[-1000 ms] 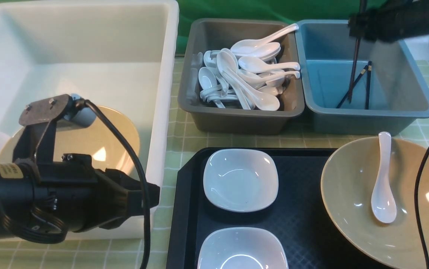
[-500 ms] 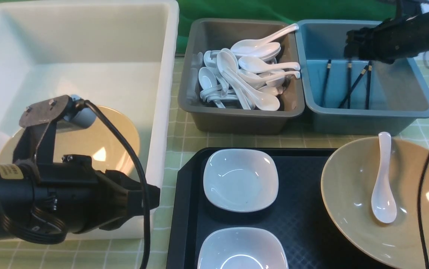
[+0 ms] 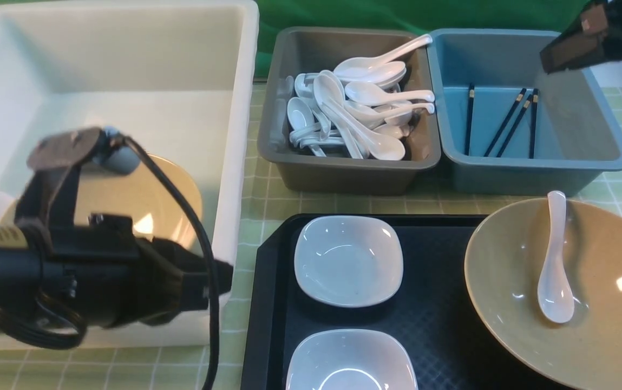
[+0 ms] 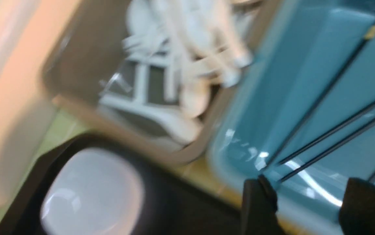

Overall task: On green table put chopsticks spoon bowls plates into blue grey white boxes.
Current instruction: 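Reach down and grasp the white spoon resting in the bowl with the right gripper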

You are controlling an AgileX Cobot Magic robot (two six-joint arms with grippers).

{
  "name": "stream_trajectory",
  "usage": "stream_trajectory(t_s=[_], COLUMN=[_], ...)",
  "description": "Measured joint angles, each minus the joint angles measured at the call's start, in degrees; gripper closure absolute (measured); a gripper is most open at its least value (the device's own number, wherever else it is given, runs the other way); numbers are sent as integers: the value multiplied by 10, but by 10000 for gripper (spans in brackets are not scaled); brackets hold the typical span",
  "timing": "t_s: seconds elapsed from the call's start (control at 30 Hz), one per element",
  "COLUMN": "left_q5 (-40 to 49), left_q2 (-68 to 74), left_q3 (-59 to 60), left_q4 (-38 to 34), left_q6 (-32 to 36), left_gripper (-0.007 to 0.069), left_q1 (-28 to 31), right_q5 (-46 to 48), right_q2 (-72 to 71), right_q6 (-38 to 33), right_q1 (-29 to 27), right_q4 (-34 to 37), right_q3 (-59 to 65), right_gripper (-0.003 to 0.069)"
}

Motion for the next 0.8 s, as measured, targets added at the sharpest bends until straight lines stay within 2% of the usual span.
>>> stream_trajectory(t_s=[0.13,0.37,0.5,0.8], left_q5=[54,115,117,129], left_q2=[0,-13,-35,-65], left_q3=[-93,-169,-173,-172], left_q4=[57,128,136,140], left_q6=[31,33,40,50], left_gripper=[627,627,627,627], left_q1=[0,0,0,0], right_q5=[-68,-168,-180,-269], right_q2=[-130,-172,-145,-56], right_q6=[7,17,1,-7], right_q1=[29,28,29,29], right_q4=[-30,-56,-56,-56], right_q3=[188,355,381,385], right_gripper=[307,307,307,307])
